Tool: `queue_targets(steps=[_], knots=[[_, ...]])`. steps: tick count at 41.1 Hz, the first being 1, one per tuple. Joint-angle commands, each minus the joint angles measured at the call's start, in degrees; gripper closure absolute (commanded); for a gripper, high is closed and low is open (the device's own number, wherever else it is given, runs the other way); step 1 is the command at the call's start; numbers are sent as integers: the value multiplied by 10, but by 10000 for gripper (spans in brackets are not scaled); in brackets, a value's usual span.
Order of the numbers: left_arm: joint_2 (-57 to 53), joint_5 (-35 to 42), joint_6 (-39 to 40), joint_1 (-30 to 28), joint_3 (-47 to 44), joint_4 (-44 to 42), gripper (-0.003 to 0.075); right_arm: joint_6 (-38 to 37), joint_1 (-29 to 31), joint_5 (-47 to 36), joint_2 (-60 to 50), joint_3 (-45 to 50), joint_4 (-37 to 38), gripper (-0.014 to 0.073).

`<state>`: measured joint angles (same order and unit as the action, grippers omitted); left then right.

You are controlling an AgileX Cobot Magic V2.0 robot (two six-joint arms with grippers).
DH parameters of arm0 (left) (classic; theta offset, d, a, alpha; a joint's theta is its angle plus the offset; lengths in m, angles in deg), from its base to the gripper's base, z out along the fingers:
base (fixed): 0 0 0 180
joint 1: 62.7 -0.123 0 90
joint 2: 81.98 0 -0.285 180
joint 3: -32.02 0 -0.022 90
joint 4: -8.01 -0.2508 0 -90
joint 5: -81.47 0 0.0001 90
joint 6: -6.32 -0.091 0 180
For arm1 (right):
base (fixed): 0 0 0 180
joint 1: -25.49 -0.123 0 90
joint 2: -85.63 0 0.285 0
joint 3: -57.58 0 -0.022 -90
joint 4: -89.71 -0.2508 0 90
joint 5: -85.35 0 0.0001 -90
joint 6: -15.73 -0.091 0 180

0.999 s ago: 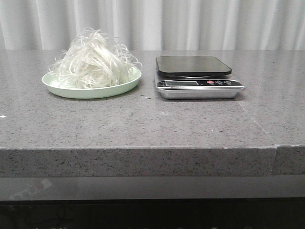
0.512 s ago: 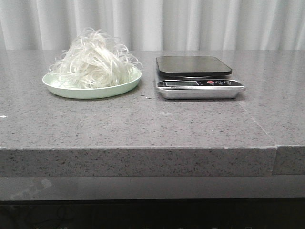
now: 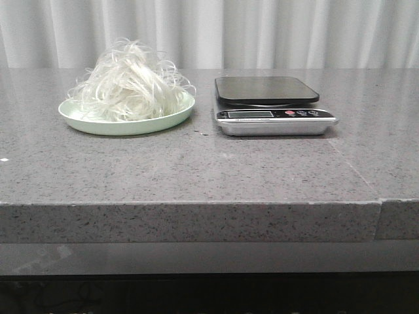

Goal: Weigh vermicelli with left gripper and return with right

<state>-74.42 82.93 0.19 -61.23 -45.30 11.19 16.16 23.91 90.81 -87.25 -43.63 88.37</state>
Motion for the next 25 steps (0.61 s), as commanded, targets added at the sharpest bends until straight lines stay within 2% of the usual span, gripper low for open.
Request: queue_targets(steps=[1,9,25], knots=[[-12,44,5,-1,-4,4,578,5,3,-62,-9,-4,-5,434],[-12,44,5,-1,-4,4,578,5,3,-94,-9,-4,-6,434],[-12,44,5,-1,-4,4,578,5,3,-86,-9,-4,-7,434]])
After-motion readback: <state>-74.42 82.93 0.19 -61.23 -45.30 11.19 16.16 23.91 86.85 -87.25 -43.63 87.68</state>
